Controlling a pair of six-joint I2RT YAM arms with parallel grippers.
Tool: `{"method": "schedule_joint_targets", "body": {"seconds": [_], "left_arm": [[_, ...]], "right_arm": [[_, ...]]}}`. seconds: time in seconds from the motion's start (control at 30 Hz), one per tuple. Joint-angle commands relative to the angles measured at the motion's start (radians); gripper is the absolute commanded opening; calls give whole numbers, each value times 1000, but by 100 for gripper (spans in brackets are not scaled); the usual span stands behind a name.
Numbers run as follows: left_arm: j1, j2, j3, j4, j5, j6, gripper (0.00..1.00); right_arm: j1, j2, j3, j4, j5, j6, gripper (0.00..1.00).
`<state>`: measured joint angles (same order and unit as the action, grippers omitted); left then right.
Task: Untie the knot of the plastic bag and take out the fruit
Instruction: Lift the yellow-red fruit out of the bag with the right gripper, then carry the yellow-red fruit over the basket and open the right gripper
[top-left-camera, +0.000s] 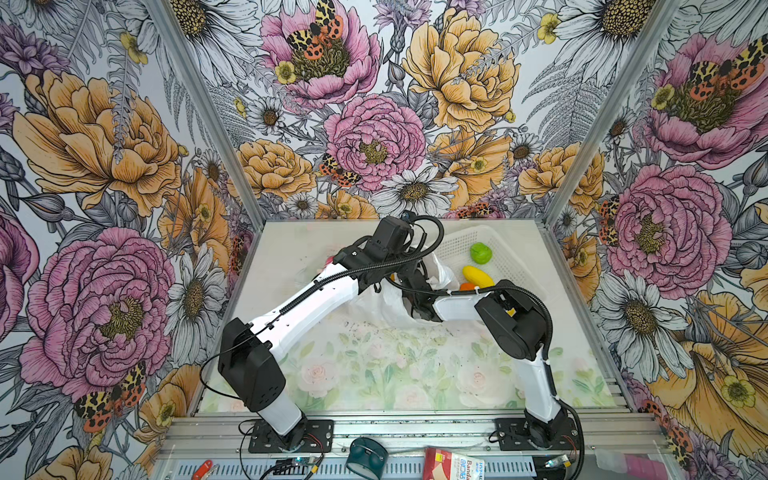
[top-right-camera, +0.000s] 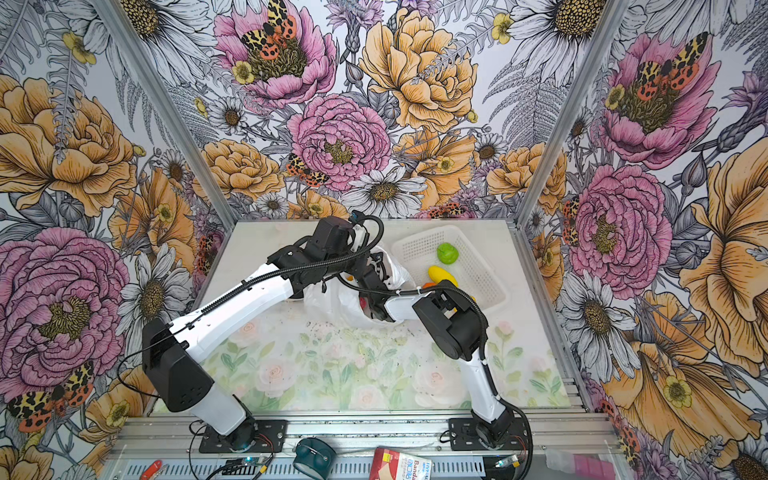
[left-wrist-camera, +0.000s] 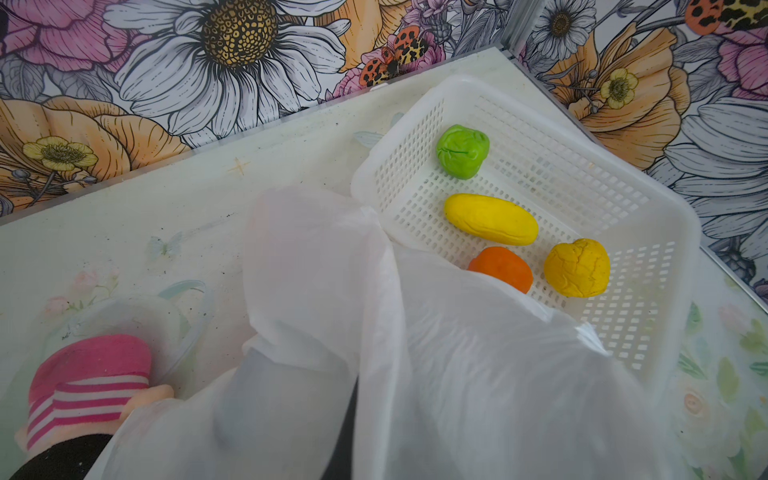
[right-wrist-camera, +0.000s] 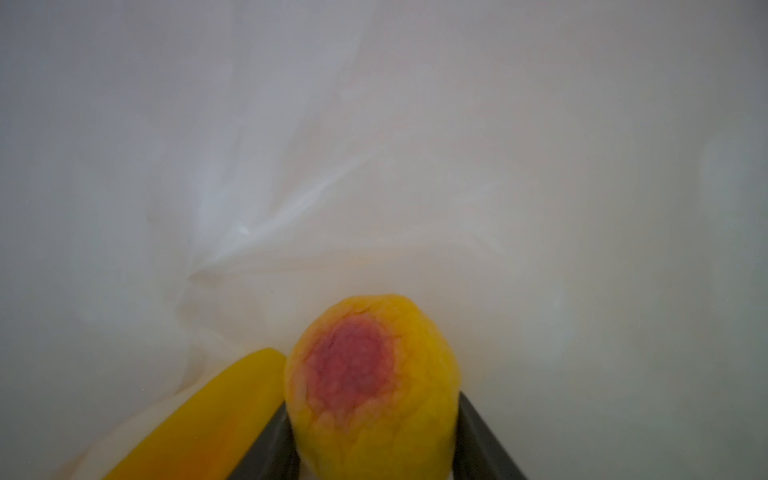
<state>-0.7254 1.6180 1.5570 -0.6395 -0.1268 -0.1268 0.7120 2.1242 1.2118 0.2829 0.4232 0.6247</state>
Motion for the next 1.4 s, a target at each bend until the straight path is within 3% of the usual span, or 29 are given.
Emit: {"method": "schedule_joint_targets", "body": {"seconds": [0.0, 0.13, 0.3, 0.47, 0.8, 0.97, 1.2, 1.37], "left_arm": [[-11, -29, 26, -8, 2, 7, 0], [2, -10, 22, -11, -19, 6, 0], [25, 17, 25, -15, -27, 0, 0], [52, 19, 26, -17, -10, -15, 0], [61, -2, 32, -23, -10, -14, 0], [67, -7, 31, -23, -4, -21, 0], [69, -7, 31, -23, 3, -25, 0], [69, -8, 31, -23, 4, -24, 0]], "right_arm": [[-6, -74, -69, 70, -25, -12, 34], [-3, -164, -162, 128, -103, -64, 24], [0, -339, -302, 170, -182, -149, 18], [6, -512, -431, 200, -259, -225, 15], [36, -707, -560, 254, -430, -346, 8], [41, -914, -699, 331, -558, -394, 8], [33, -1224, -866, 325, -431, -405, 4], [-10, -1384, -918, 222, -209, -396, 0]]}}
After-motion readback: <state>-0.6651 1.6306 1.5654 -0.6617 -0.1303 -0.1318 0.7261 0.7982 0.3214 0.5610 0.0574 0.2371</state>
